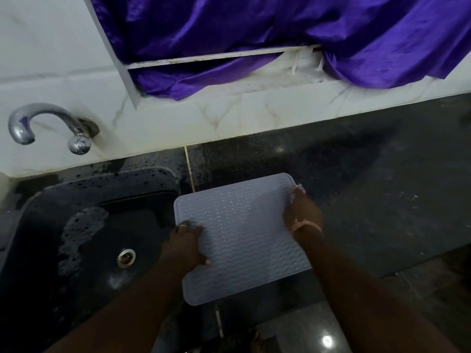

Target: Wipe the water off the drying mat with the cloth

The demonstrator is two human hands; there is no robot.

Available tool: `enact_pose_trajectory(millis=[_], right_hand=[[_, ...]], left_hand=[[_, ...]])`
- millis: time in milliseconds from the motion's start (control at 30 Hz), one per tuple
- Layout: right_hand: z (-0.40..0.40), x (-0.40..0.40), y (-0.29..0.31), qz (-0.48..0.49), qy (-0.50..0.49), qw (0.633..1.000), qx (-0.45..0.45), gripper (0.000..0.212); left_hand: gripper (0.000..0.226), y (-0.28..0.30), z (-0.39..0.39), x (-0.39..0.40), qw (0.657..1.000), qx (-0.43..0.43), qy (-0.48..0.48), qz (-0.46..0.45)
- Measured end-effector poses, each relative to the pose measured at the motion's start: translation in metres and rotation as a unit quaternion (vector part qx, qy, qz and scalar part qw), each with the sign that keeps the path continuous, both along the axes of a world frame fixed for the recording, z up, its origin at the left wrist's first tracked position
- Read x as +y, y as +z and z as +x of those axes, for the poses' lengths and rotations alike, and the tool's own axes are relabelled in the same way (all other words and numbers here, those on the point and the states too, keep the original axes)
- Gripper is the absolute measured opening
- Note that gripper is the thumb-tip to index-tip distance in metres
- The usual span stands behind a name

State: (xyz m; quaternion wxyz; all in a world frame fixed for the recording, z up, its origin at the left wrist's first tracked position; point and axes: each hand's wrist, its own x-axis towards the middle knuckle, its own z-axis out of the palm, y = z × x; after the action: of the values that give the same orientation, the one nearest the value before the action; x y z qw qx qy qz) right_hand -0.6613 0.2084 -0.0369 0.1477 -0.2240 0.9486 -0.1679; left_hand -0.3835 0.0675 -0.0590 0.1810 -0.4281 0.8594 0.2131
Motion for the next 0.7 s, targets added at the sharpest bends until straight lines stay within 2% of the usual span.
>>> enact_pose_trajectory(millis=[67, 200, 333, 433, 500, 567, 600, 633, 667, 700], right_hand=[[-0.003, -0.007, -0.011, 0.034, 0.005, 0.999, -0.017, 0.053], [0.056, -0.040, -0.021, 0.113, 0.072, 0.989, 0.065, 0.055], [0.121, -0.059, -0.019, 0.126, 0.160, 0.977, 0.061, 0.067], [0.155, -0.062, -0.025, 0.044, 0.236, 0.971, 0.000, 0.070], [0.159, -0.060, -0.013, -0.096, 0.204, 0.967, -0.122, 0.046], [0.149, -0.053, 0.003, -0.232, 0.108, 0.929, -0.266, 0.015], [0.142, -0.048, 0.010, -0.282, 0.052, 0.898, -0.335, 0.013], [0.133, -0.042, 0.014, -0.326, 0.002, 0.851, -0.412, 0.022], [0.125, -0.036, 0.014, -0.374, -0.027, 0.783, -0.496, 0.035], [0.119, -0.029, 0.015, -0.419, -0.029, 0.707, -0.569, 0.046]], left_hand=[[0.110, 0.000, 0.001, 0.000, 0.999, -0.025, -0.020, -0.012], [0.116, -0.004, 0.000, -0.002, 0.996, -0.071, -0.053, -0.007], [0.111, 0.003, -0.003, -0.010, 0.994, -0.083, -0.069, -0.002], [0.100, 0.002, -0.007, -0.014, 0.993, -0.096, -0.072, 0.005], [0.084, 0.001, -0.005, -0.019, 0.995, -0.081, -0.064, 0.016], [0.056, 0.003, -0.007, -0.018, 0.996, 0.030, 0.034, 0.073], [0.040, 0.010, -0.010, -0.012, 0.977, 0.130, 0.128, 0.114], [0.028, 0.025, -0.016, -0.003, 0.933, 0.224, 0.236, 0.156], [0.023, 0.038, -0.022, 0.005, 0.875, 0.296, 0.329, 0.200], [0.025, 0.047, -0.028, 0.009, 0.816, 0.326, 0.392, 0.270]])
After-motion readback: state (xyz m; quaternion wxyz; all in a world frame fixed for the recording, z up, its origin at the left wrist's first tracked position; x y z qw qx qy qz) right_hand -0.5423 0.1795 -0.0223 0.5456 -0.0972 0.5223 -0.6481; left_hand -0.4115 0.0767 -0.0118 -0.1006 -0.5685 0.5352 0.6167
